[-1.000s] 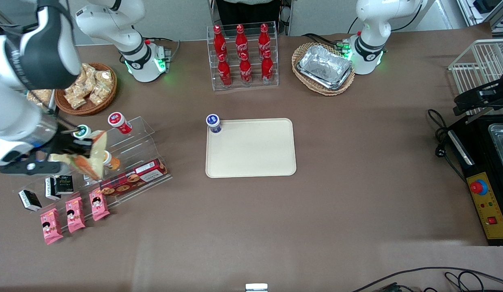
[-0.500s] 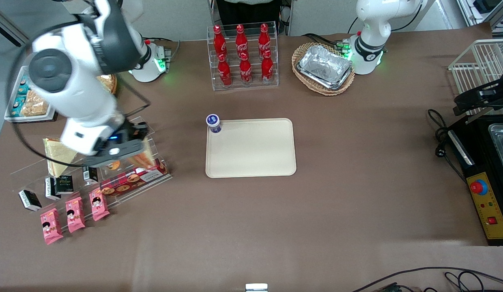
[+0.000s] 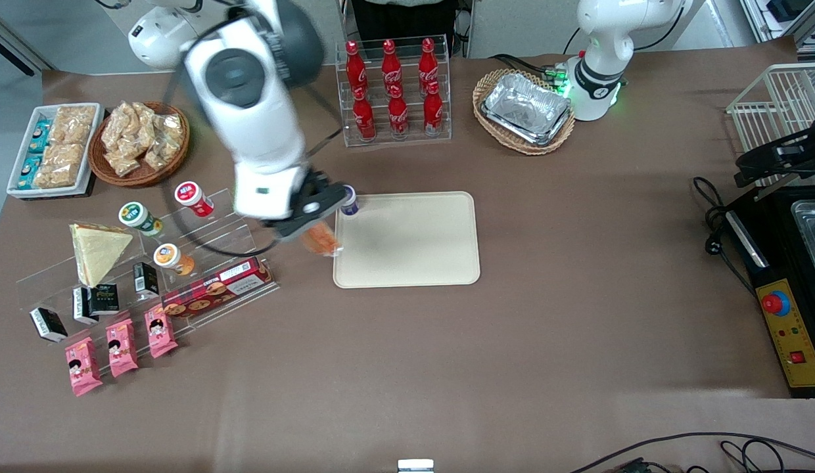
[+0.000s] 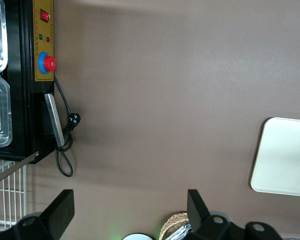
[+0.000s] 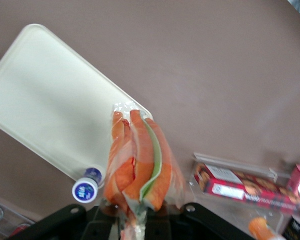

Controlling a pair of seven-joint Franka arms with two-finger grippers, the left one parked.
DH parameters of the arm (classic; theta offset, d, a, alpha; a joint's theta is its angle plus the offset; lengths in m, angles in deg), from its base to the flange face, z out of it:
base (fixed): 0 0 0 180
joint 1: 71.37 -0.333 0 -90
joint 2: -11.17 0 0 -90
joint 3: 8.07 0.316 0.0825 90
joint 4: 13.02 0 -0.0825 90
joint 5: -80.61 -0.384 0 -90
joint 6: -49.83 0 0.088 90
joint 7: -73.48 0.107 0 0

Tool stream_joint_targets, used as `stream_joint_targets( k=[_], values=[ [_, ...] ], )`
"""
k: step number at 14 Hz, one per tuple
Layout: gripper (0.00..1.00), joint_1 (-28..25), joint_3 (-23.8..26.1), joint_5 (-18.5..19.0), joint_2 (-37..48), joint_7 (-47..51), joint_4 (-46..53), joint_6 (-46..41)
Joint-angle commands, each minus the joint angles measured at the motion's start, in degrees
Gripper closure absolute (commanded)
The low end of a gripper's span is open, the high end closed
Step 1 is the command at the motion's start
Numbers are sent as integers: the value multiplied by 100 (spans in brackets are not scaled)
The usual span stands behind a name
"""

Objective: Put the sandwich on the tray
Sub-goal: 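Lower the held sandwich onto the cream tray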

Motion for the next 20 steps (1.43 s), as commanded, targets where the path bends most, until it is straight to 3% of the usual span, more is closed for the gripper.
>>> stream_joint_targets(
  k=[1,11,20],
  values=[
    [94,-356,-85,-76,-397,-531,8,502],
    [94,-1348,-94,-58,-1698,-1245,8,1549],
    [93,-1639,-94,-58,-2577,-1498,8,2612]
  ],
)
